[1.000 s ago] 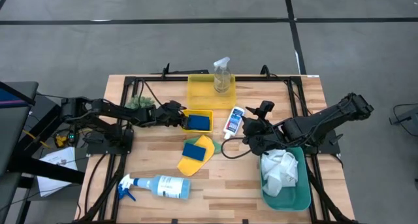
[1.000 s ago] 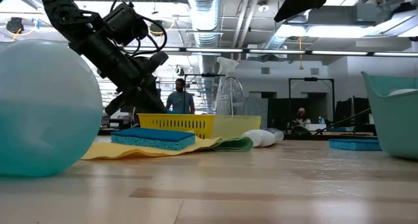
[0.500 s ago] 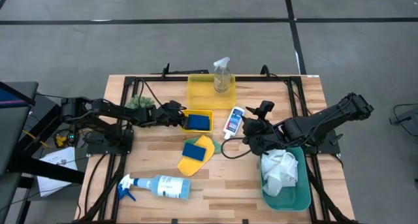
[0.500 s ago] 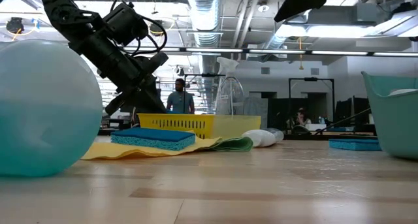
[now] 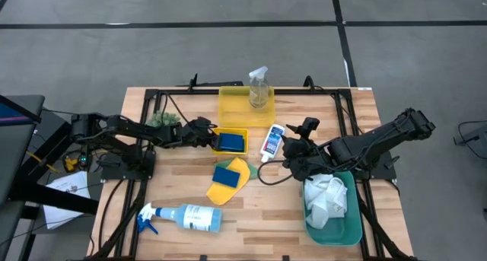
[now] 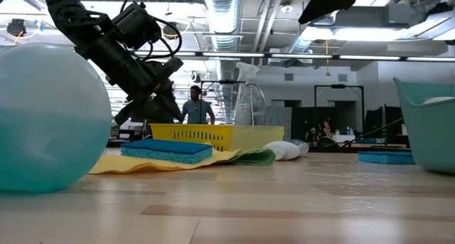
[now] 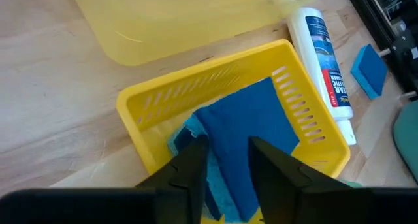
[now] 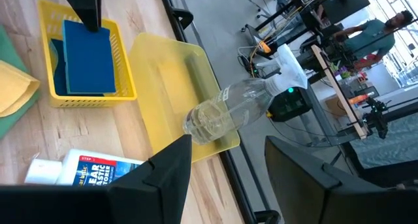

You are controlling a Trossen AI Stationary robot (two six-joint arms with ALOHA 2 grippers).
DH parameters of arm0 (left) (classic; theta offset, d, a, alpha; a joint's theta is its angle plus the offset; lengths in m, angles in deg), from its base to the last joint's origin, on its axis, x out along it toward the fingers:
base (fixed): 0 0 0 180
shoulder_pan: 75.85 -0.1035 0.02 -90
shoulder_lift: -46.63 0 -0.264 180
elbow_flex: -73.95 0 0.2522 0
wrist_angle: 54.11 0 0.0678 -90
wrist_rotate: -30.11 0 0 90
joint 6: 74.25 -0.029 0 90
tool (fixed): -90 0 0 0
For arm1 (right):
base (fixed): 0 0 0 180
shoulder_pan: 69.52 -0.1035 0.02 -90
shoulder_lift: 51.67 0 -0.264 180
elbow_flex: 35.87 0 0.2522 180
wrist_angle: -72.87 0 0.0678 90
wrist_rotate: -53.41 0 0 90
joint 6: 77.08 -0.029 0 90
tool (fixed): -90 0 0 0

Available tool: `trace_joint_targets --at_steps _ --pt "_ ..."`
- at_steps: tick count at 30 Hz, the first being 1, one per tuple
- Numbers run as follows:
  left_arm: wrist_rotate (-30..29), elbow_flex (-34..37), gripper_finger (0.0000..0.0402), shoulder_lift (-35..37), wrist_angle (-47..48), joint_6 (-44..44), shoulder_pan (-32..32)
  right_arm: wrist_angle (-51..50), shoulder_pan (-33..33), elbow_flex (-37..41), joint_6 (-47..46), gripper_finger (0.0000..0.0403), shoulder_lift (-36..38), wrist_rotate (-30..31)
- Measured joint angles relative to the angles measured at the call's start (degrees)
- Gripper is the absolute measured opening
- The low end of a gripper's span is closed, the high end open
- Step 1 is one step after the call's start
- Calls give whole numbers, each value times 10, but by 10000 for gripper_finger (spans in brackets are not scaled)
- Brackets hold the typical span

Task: Pick & Place Kitchen Items
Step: Put the blue sponge into the bottom yellow bin, then put the green cloth into the green bin

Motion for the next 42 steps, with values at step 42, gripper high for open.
trace_joint_targets --at_steps 42 --pt "-10 0 159 77 -131 -202 49 -7 0 16 6 185 0 -42"
